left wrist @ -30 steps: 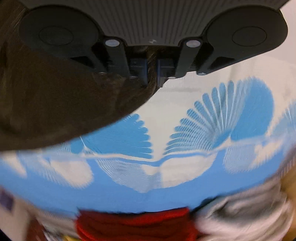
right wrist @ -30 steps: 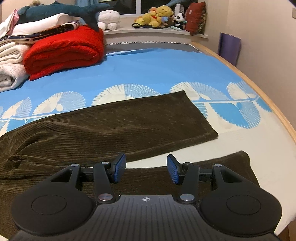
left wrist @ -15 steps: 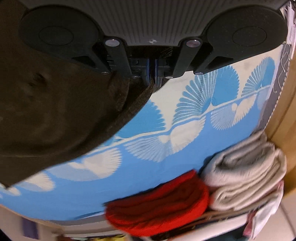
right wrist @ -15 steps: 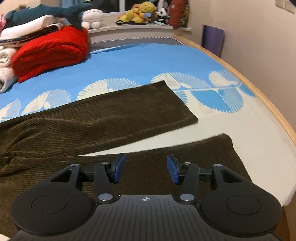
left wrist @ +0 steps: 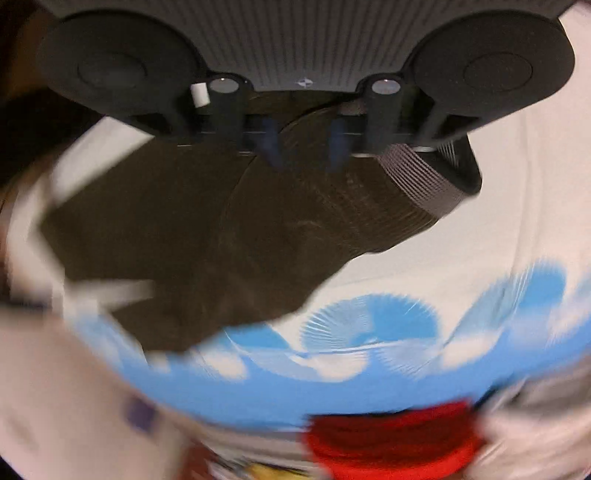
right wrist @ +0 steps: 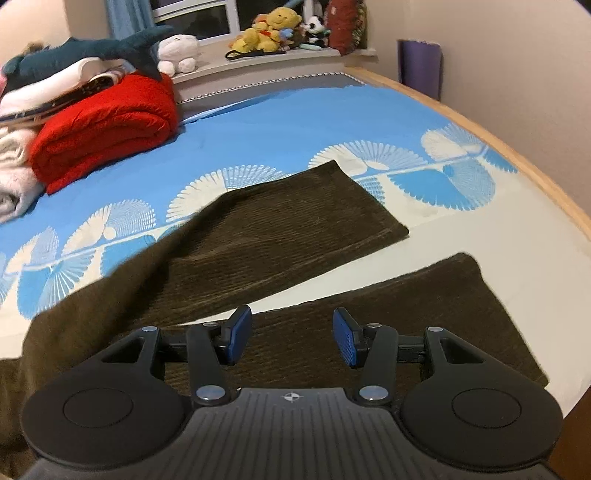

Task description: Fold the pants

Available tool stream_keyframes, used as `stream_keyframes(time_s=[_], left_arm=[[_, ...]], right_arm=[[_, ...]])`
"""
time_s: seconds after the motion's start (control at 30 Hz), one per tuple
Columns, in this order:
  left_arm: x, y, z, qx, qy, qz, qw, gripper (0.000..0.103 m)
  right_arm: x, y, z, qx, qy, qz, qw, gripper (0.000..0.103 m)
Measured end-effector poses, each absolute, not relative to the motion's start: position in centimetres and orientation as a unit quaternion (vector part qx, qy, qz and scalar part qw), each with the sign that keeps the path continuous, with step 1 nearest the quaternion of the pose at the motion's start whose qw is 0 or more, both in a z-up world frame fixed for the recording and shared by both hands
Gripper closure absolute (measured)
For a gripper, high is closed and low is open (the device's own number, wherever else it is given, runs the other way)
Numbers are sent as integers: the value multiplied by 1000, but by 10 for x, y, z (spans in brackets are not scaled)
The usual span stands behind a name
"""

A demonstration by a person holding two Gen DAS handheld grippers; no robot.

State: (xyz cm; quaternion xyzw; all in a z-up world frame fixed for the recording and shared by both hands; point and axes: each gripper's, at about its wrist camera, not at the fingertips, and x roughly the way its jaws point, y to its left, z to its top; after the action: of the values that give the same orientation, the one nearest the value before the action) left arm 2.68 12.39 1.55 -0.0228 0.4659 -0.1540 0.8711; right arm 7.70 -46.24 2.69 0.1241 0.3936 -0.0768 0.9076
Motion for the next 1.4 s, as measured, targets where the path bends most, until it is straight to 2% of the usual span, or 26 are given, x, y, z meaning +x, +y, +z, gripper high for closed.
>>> stream_keyframes(time_s=[0.13,0.33,0.37,0.43,0.6,0.67,0.7,0.73,0.83,0.93,1.07,1.13,1.4], left_arm=[[29,165,12,-148,481,-115,856,45],[51,187,-81,-311,603,-26,734,47],[55,185,-83,-318,597,-23,736,47],[66,183,-81,-317,580,-30,750,37],[80,186,-90,-335,585,2,738,37],[86,185,-90,-331,583,28,742,44],[87,186,-88,-321,581,44,747,61],[86,186,-86,-308,577,53,754,69],[85,181,-53,-236,513,86,821,81],[84,164,-18,-127,432,101,887,81],[97,190,-61,-236,532,108,806,82],[98,202,-72,-285,546,110,780,82],[105,202,-73,-262,549,109,786,81]], right_arm=[[85,-461,25,173,395,-73,899,52],[100,-442,20,184,392,-64,899,52],[103,-438,19,182,390,-61,901,52],[108,-431,16,175,388,-51,903,52],[122,-418,3,159,387,-31,908,52],[125,-413,-6,157,385,-25,909,52],[125,-410,-13,157,386,-21,909,52],[130,-407,-19,153,402,-20,903,53],[140,-403,-19,167,391,-20,905,53],[152,-398,-24,165,395,-17,904,53],[169,-400,-29,202,389,-12,899,55],[179,-404,-32,223,383,-14,896,55],[234,-423,-60,349,355,10,868,55]])
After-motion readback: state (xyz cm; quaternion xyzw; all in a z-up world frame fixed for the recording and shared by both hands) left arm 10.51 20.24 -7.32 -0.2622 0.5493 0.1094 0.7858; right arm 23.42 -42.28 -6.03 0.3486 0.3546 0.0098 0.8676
